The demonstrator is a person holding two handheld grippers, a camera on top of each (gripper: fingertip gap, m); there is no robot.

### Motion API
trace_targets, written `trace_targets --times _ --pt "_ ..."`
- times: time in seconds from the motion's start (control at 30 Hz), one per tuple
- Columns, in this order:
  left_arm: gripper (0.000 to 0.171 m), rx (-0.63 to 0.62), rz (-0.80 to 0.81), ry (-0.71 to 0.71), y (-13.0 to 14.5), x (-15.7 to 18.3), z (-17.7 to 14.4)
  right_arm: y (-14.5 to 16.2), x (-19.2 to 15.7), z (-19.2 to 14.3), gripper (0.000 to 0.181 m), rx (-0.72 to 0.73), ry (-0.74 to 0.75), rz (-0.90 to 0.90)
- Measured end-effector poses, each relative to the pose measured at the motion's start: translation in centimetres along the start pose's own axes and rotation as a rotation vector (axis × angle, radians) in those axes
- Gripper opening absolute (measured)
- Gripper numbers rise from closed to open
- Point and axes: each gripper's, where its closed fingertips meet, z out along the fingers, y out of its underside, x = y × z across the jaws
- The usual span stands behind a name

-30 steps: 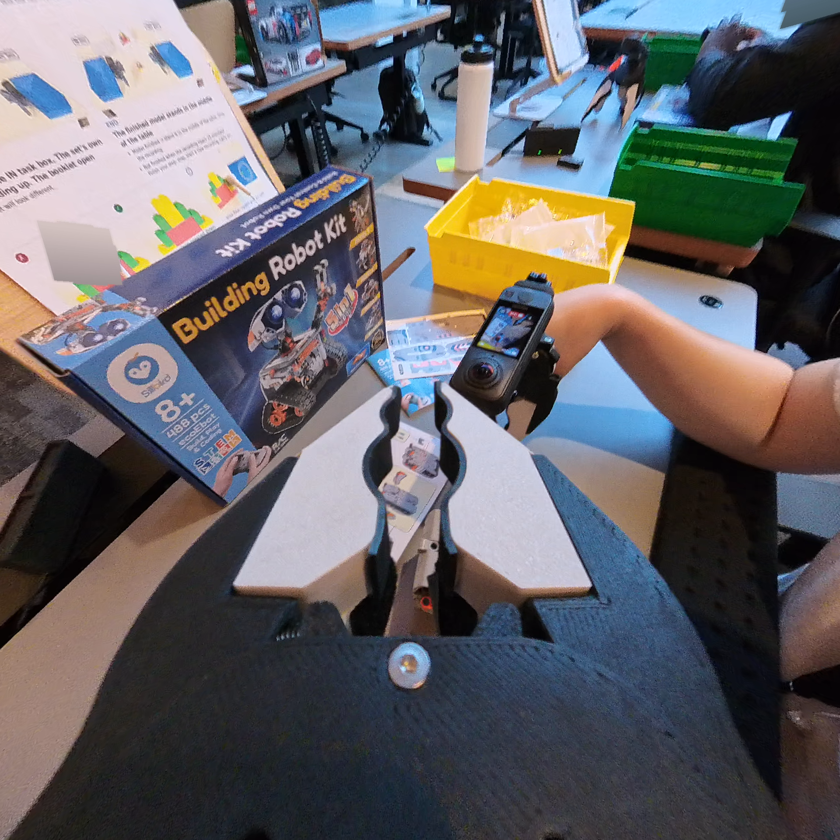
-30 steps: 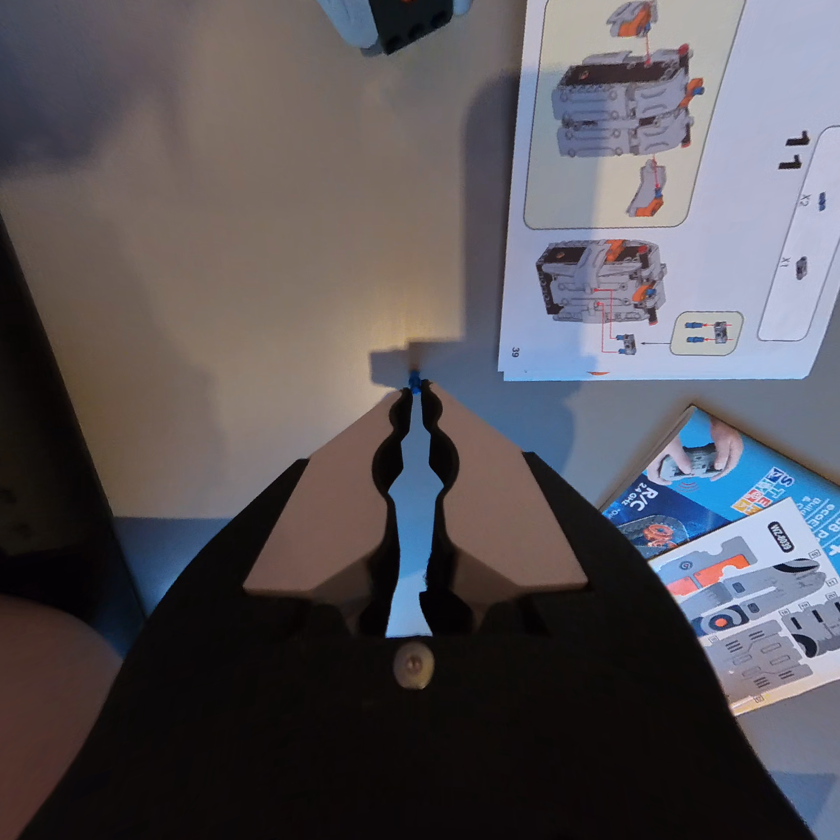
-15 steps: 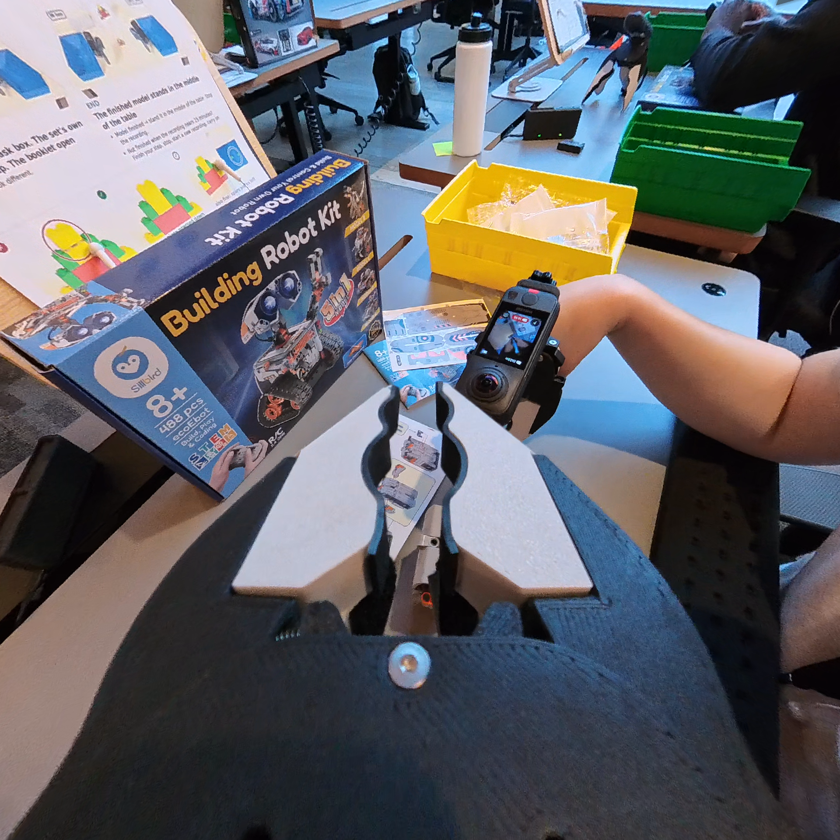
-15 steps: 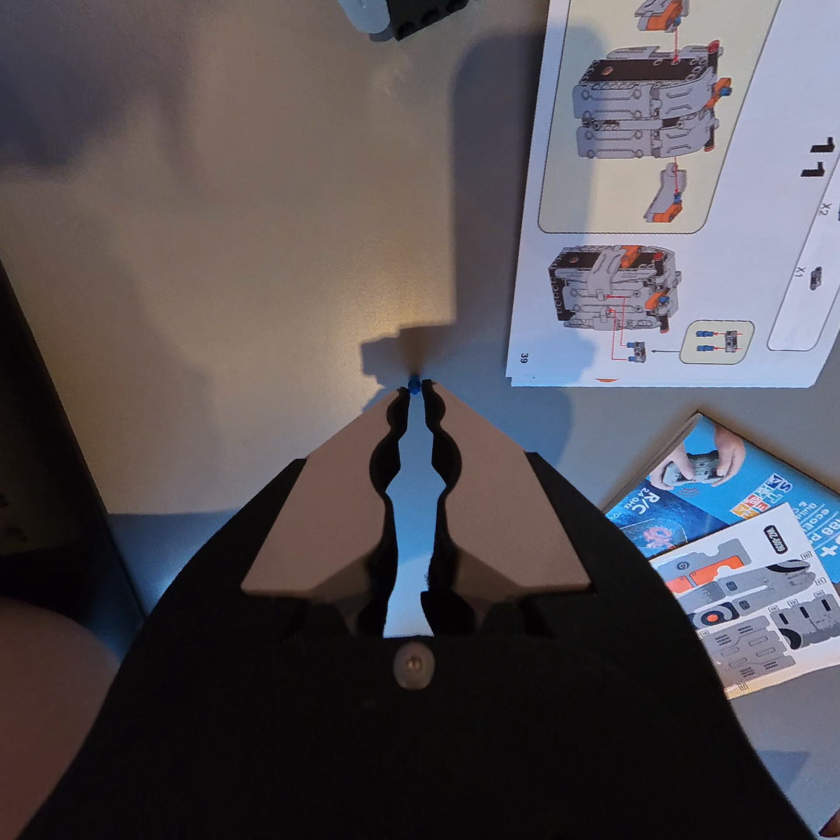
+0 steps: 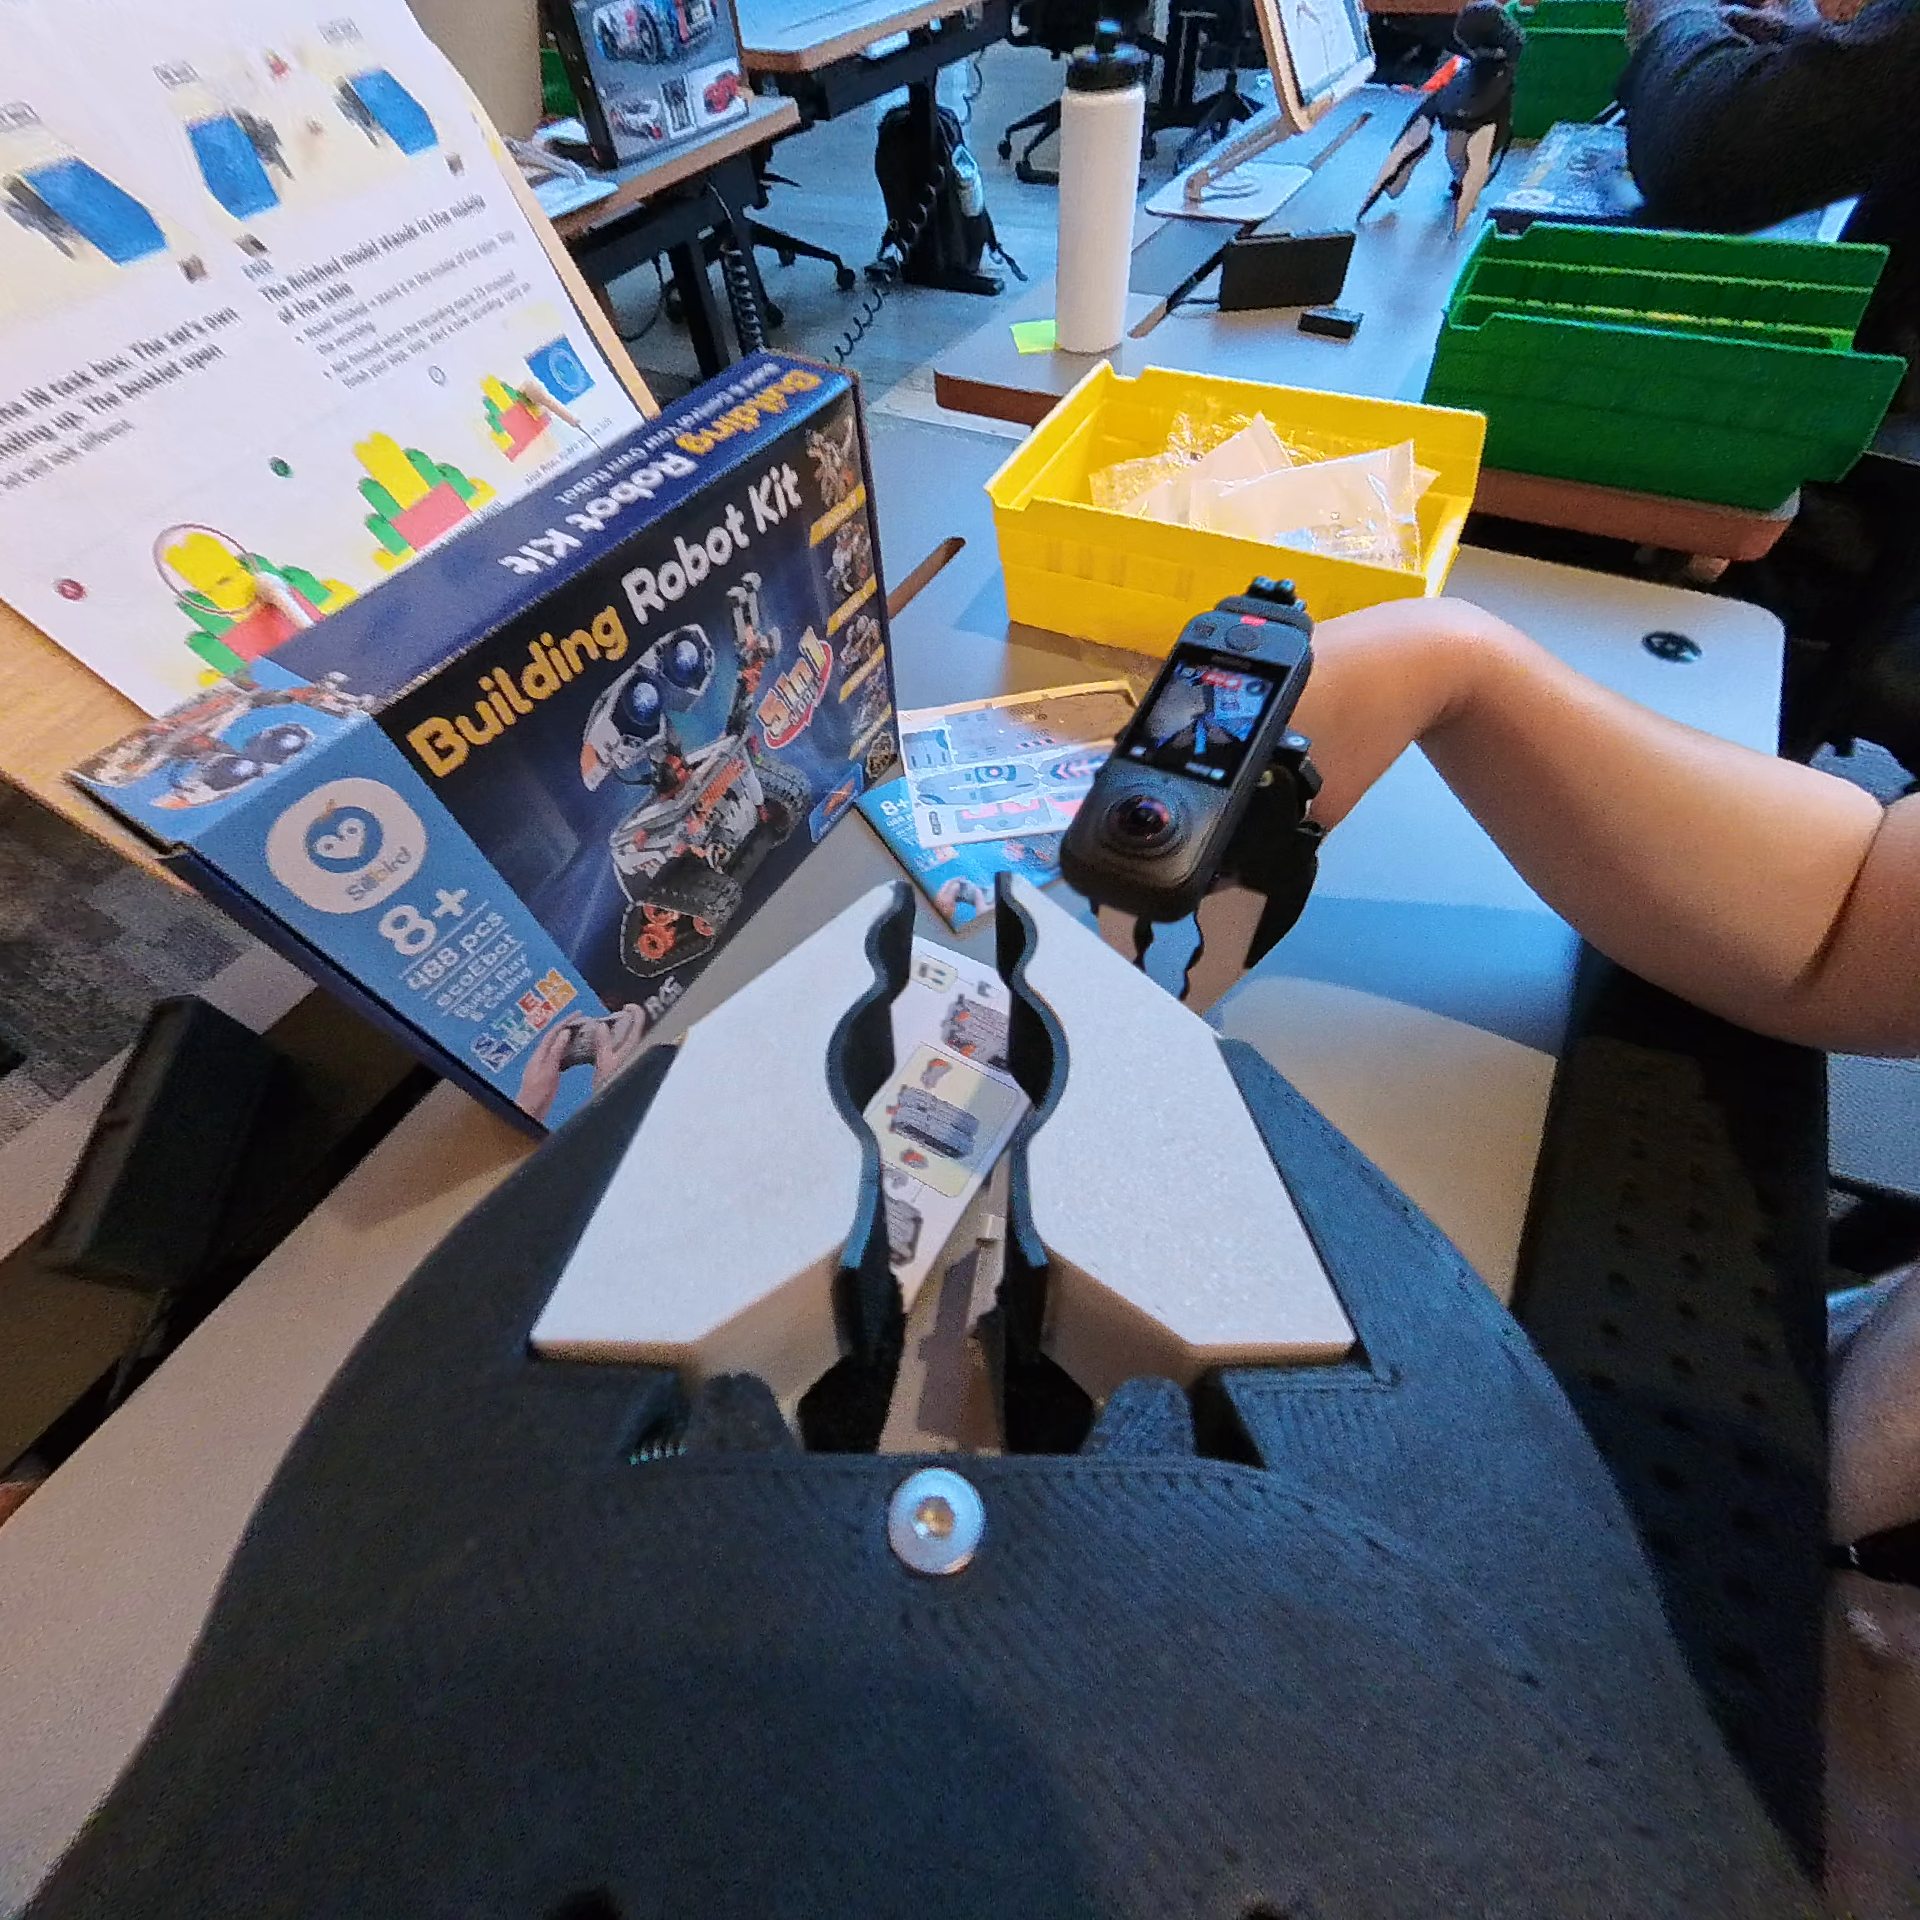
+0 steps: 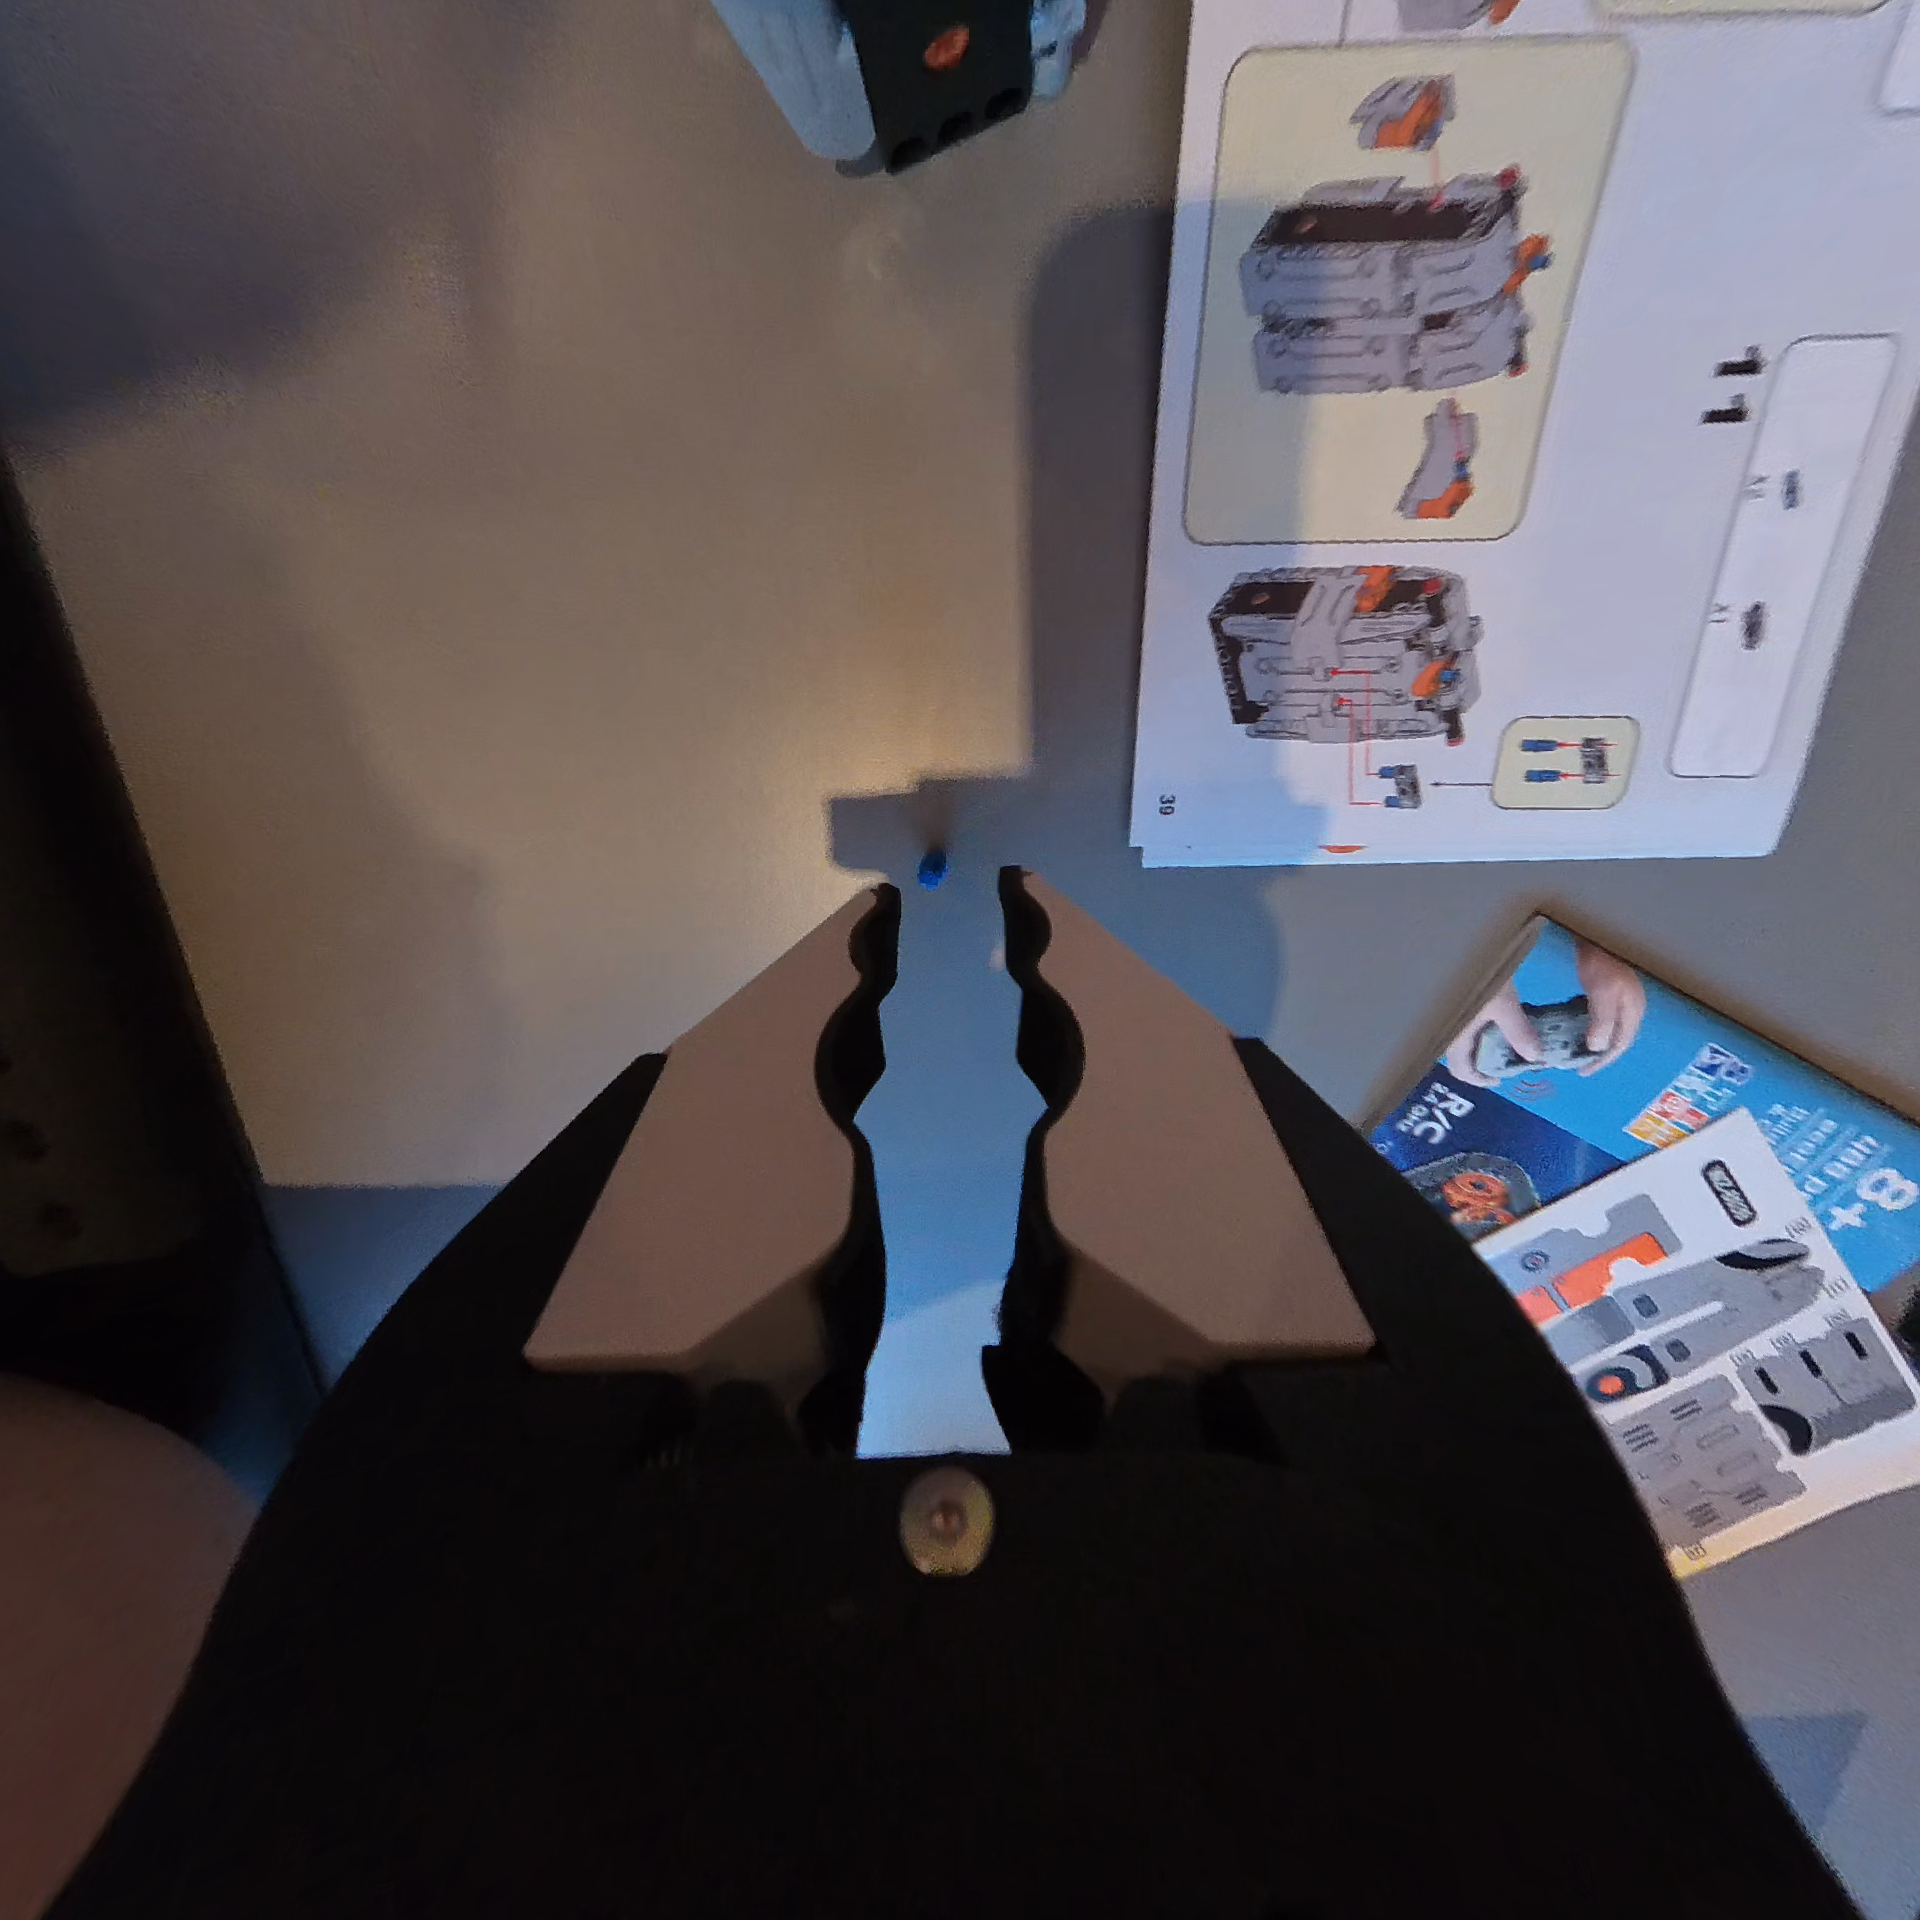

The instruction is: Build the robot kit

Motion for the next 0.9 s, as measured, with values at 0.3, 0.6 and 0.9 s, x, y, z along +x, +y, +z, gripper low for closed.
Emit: trace_targets --times 0.3,0.6,0.9 --pt "0.041 0.294 -0.050 -0.164 -4.5 0.0 -7.7 -2.7 1.5 -8.7 0.025 0.347 0.226 -0.022" --pt "0.032 -0.255 -0.293 -0.463 15.9 -0.9 -10.6 -2.8 1.7 -12.7 0.025 0.473 0.334 -0.041" --pt "0.024 -0.443 -0.423 -0.560 28.2 -1.3 -10.0 -3.2 1.3 -14.4 0.025 0.508 0.407 -0.070"
